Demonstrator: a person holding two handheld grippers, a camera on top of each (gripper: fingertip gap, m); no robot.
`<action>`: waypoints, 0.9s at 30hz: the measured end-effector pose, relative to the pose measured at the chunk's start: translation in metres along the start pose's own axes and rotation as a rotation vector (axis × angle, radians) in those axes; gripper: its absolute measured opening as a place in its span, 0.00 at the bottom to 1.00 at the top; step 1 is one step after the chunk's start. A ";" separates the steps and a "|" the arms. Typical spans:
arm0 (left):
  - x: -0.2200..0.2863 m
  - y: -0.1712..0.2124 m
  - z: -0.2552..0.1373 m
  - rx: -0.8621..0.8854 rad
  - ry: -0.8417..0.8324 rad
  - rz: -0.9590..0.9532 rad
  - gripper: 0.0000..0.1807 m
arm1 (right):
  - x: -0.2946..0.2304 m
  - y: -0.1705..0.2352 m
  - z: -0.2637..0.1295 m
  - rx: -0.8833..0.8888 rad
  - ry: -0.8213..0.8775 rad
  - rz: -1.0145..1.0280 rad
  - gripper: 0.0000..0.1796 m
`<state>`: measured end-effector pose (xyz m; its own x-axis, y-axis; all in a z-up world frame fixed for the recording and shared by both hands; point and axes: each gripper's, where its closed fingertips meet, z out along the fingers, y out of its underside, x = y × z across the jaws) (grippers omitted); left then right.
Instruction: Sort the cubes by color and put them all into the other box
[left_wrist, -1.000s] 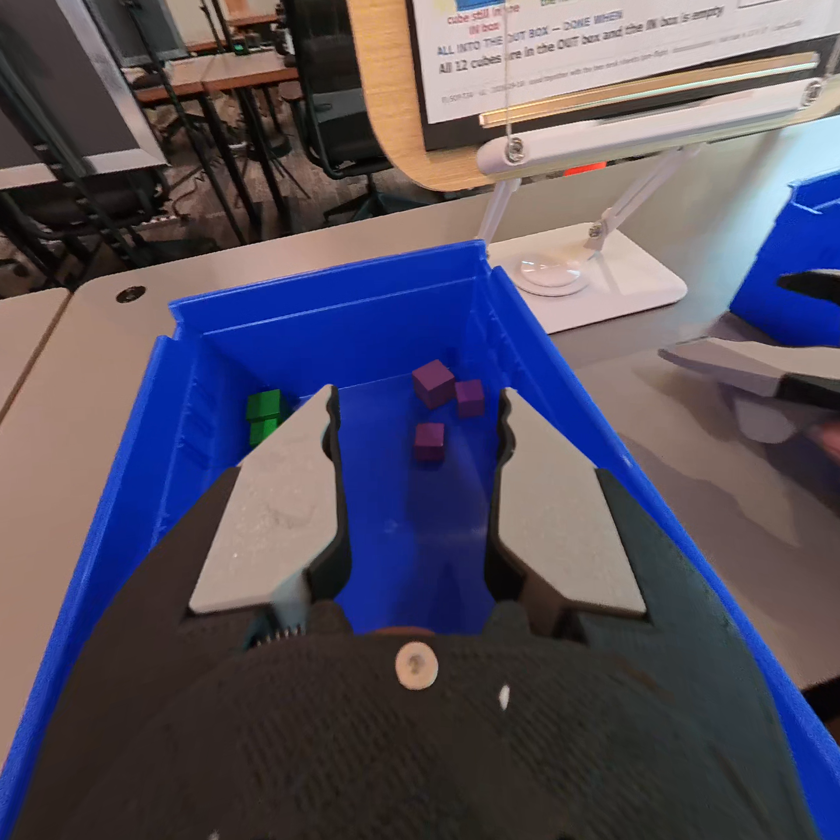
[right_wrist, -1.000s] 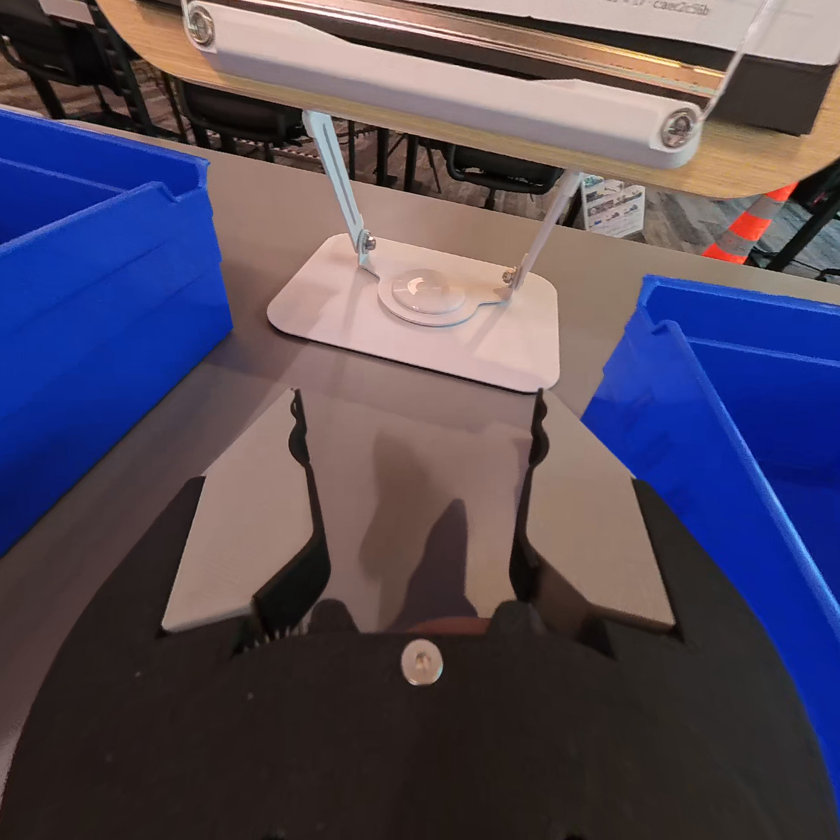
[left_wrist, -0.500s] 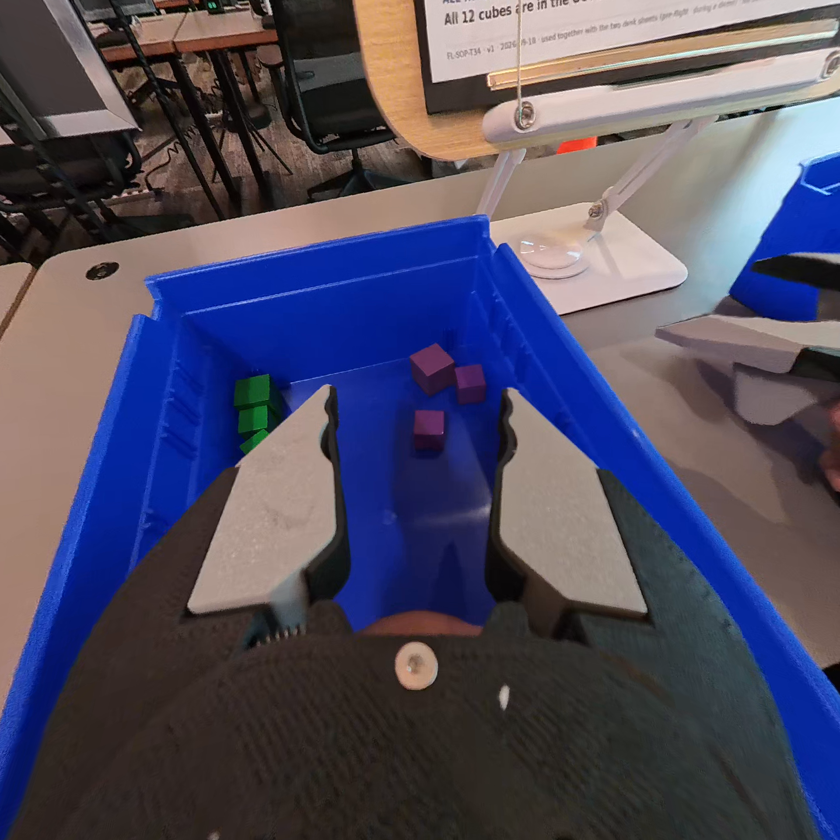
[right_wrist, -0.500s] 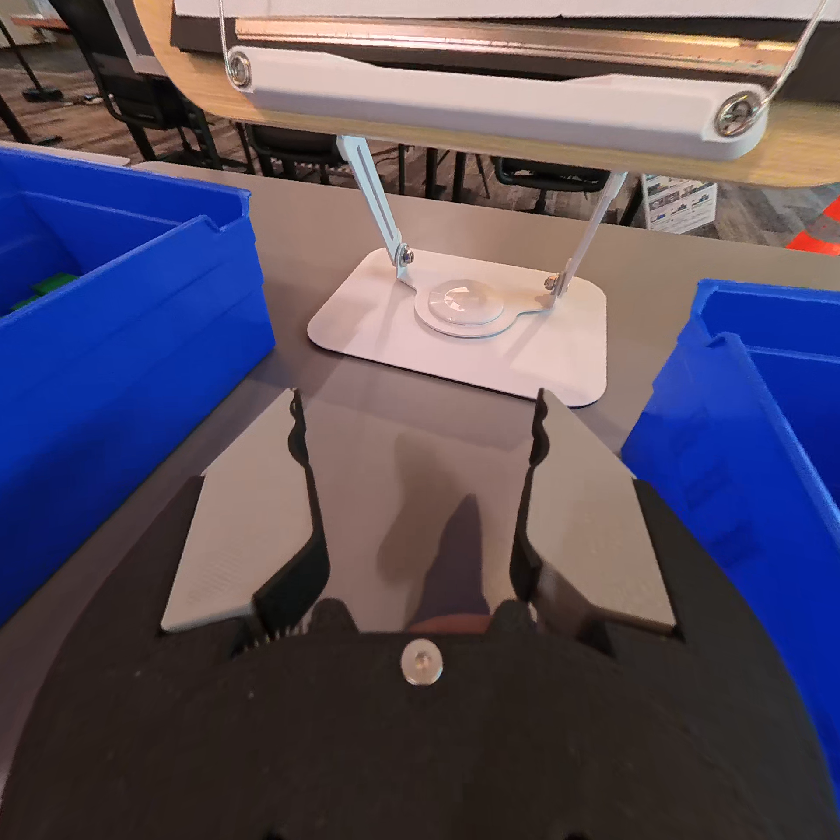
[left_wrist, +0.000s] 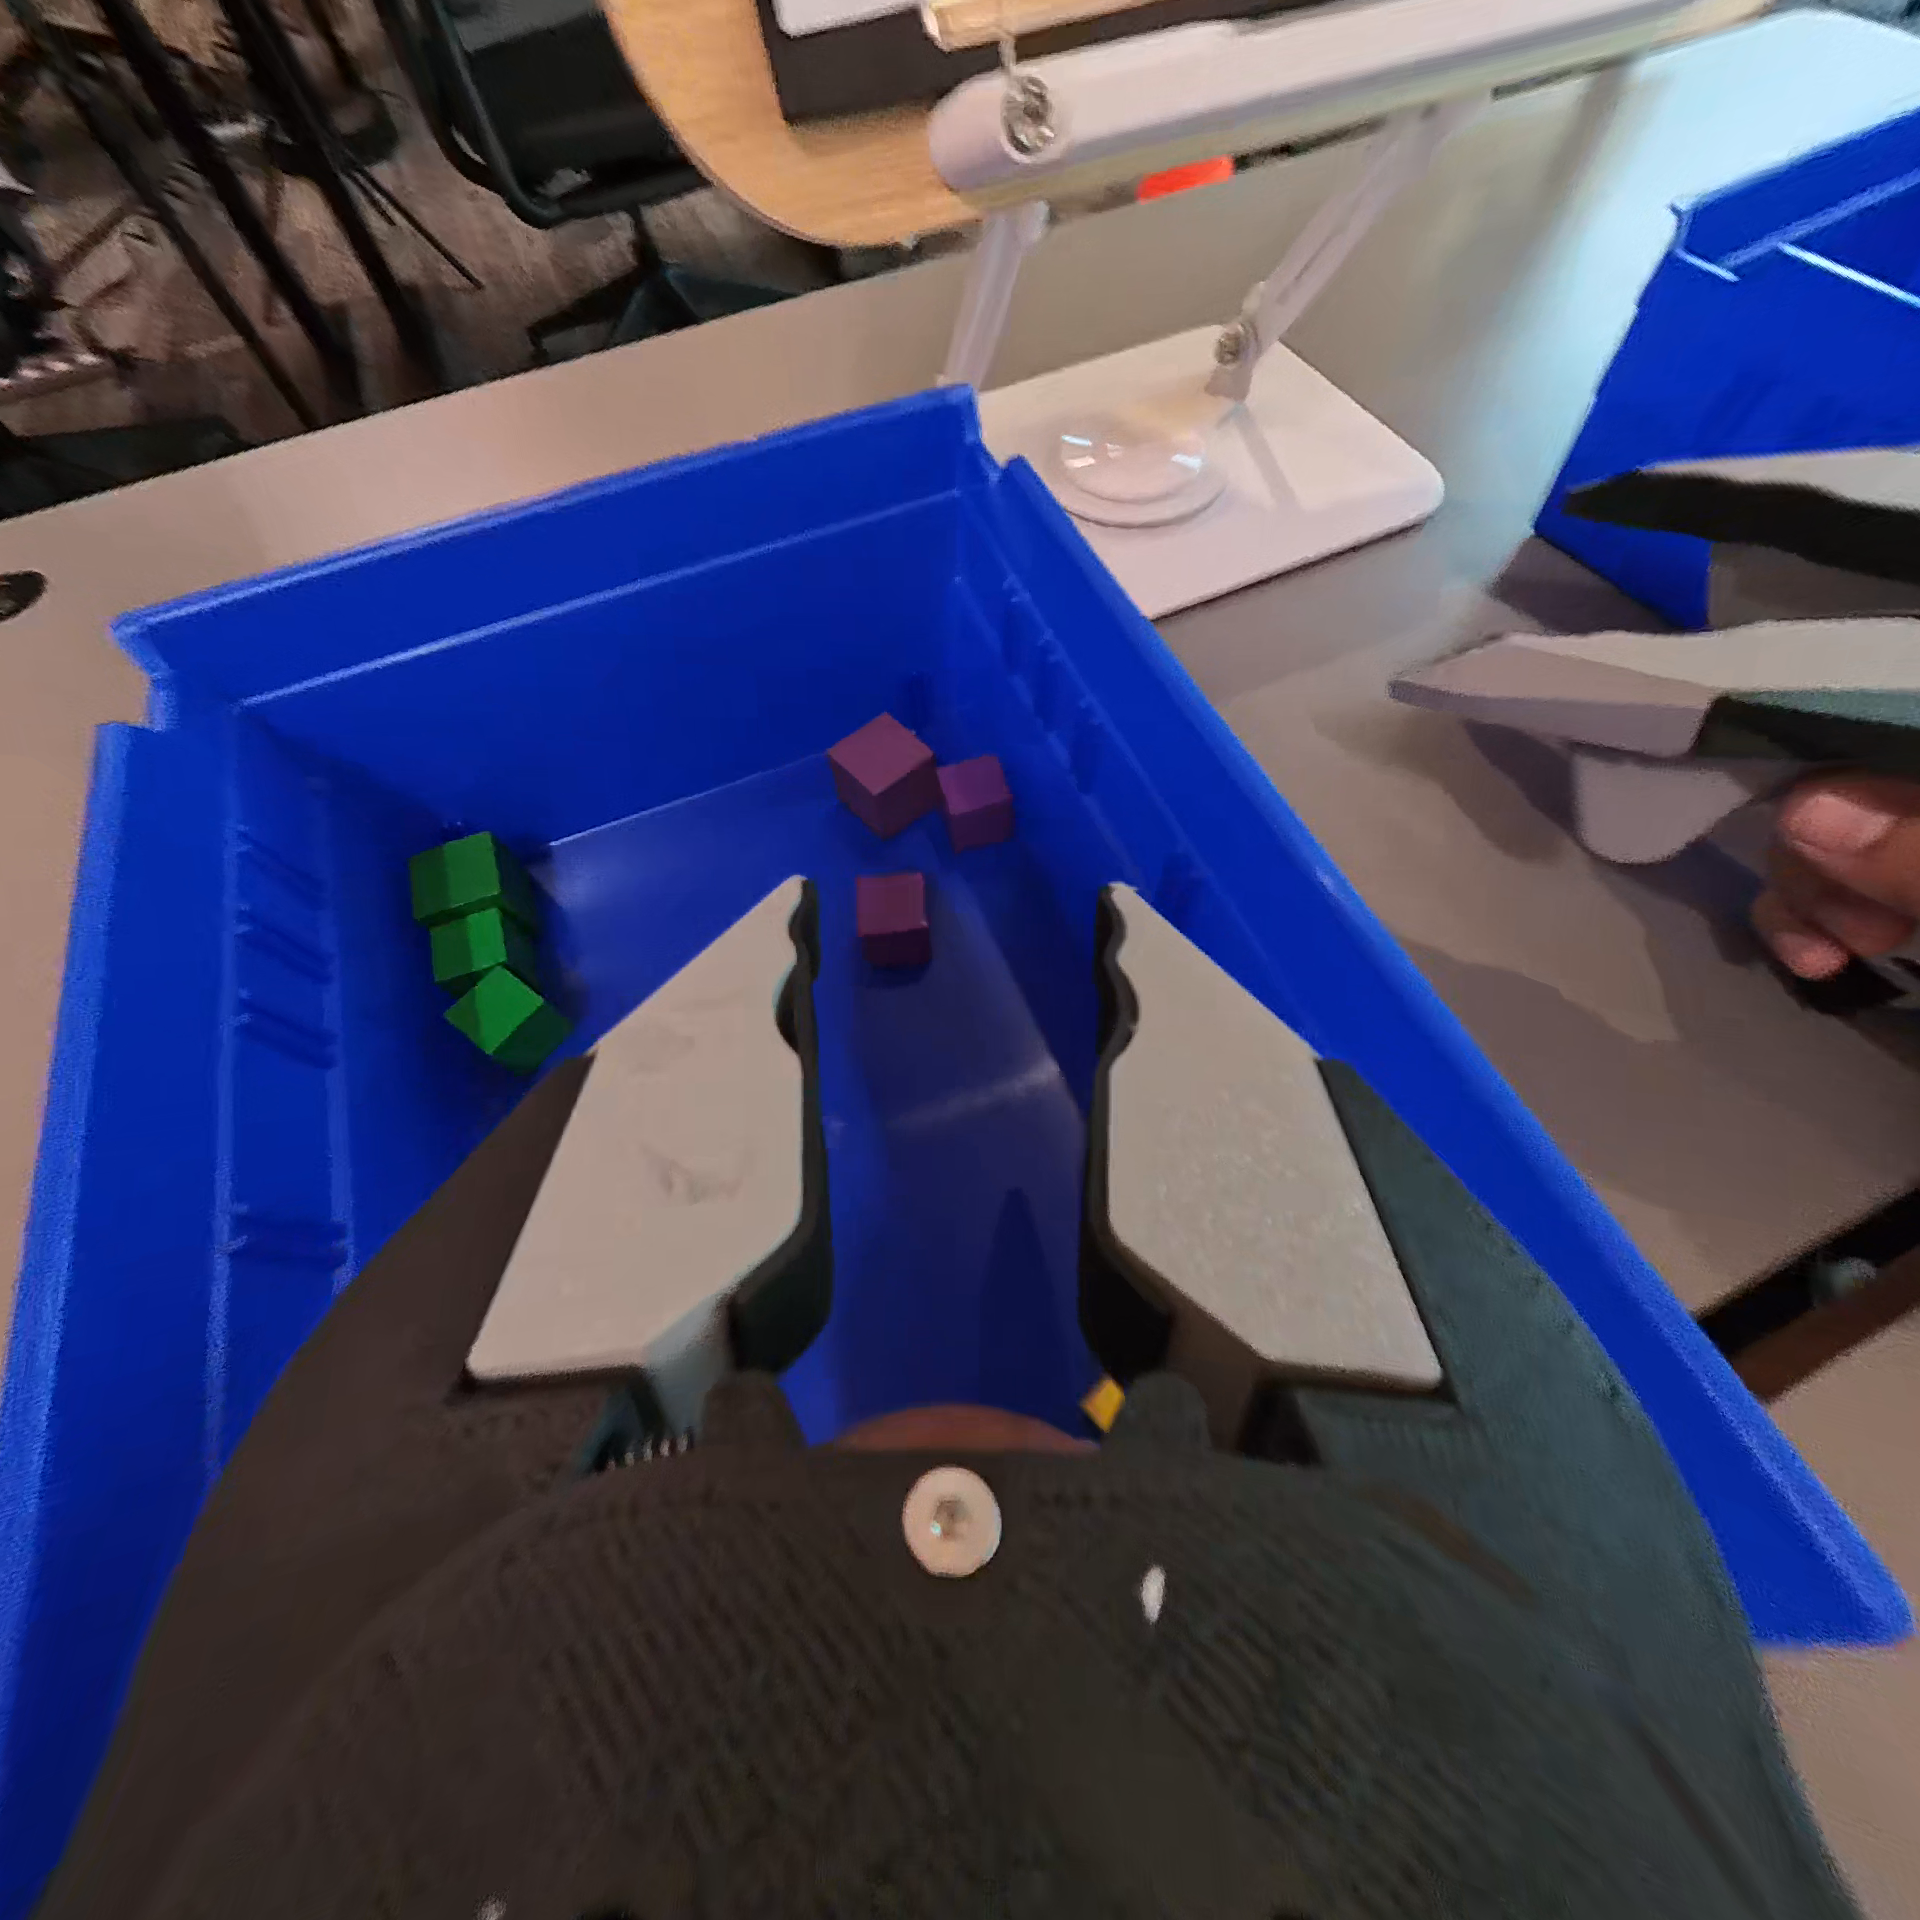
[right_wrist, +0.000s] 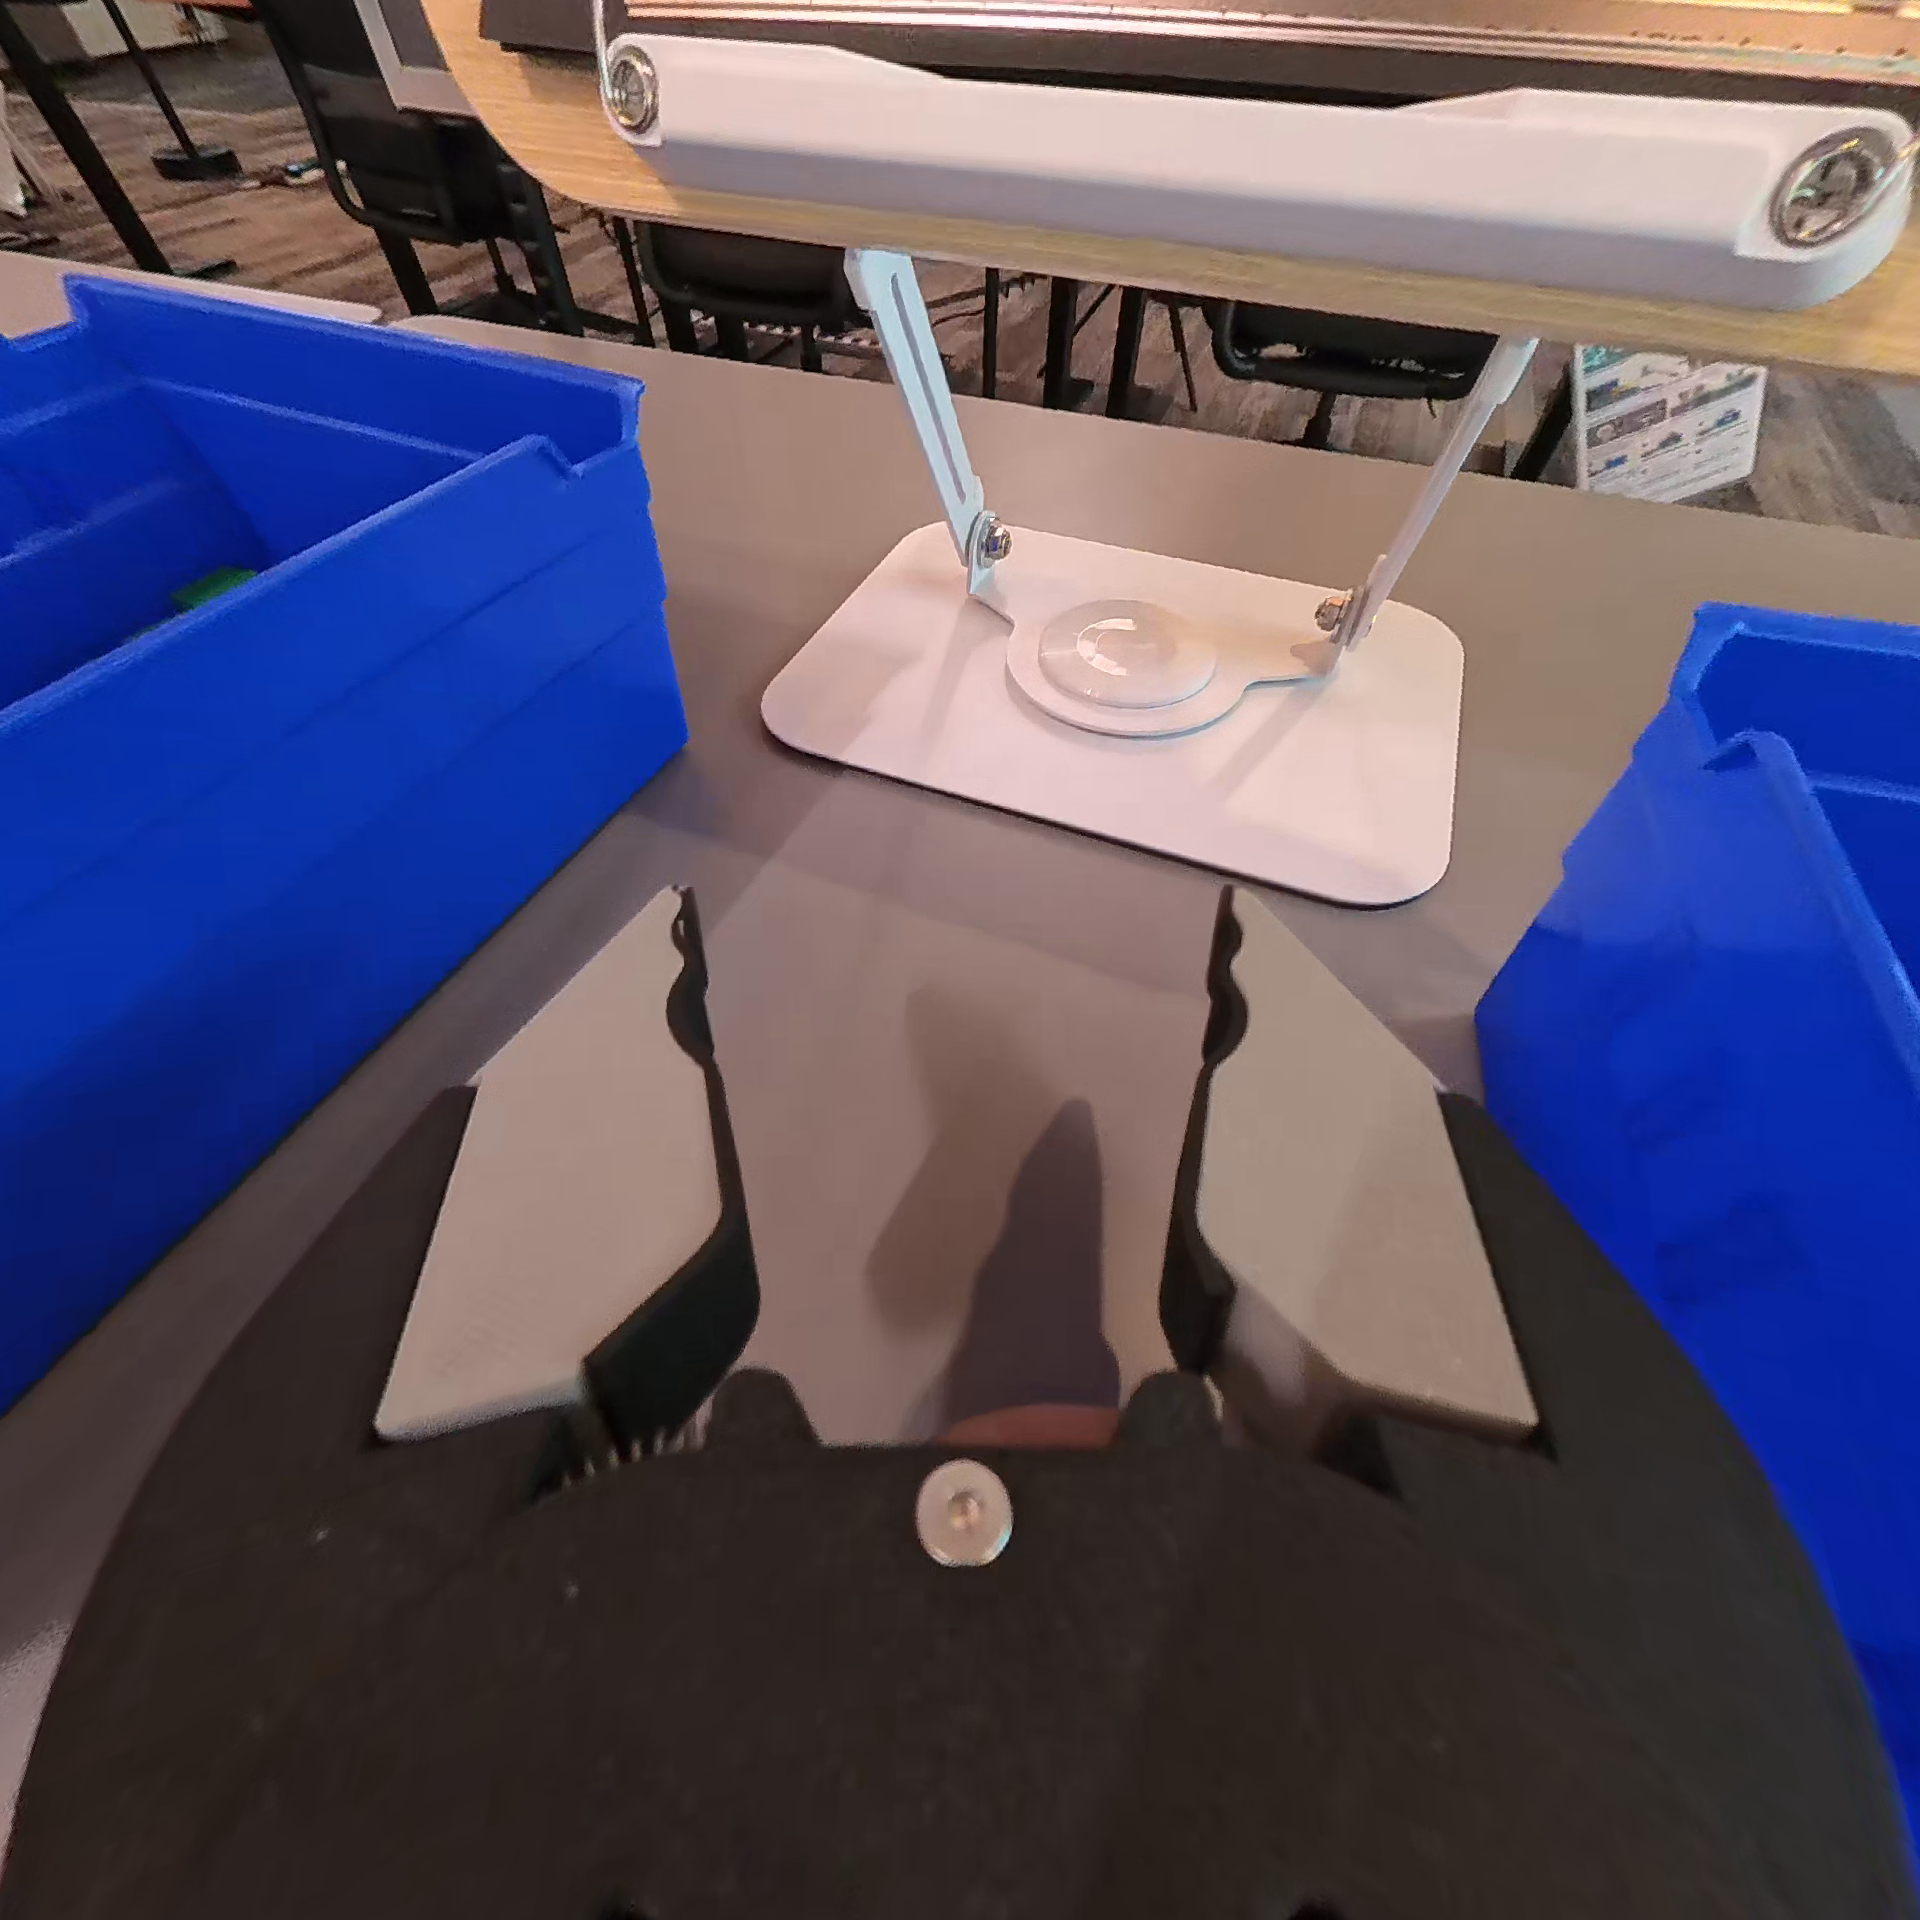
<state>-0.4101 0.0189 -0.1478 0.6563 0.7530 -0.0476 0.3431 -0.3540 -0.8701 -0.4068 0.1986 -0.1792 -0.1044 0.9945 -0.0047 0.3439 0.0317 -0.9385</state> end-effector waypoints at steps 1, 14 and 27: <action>0.006 0.003 -0.001 -0.023 0.034 0.012 0.27 | -0.001 0.001 -0.001 -0.005 -0.002 0.003 0.53; 0.049 0.078 -0.002 -0.434 0.286 0.187 0.20 | -0.008 0.001 -0.001 -0.003 -0.009 -0.024 0.52; 0.053 0.081 -0.002 -0.463 0.335 0.097 0.22 | -0.017 -0.001 -0.001 0.004 -0.036 -0.040 0.52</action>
<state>-0.3460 0.0288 -0.2199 0.8503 0.5153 0.1073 0.4798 -0.6751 -0.5604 -0.4042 0.1817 -0.1779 -0.1515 0.9882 0.0208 0.3349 0.0711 -0.9396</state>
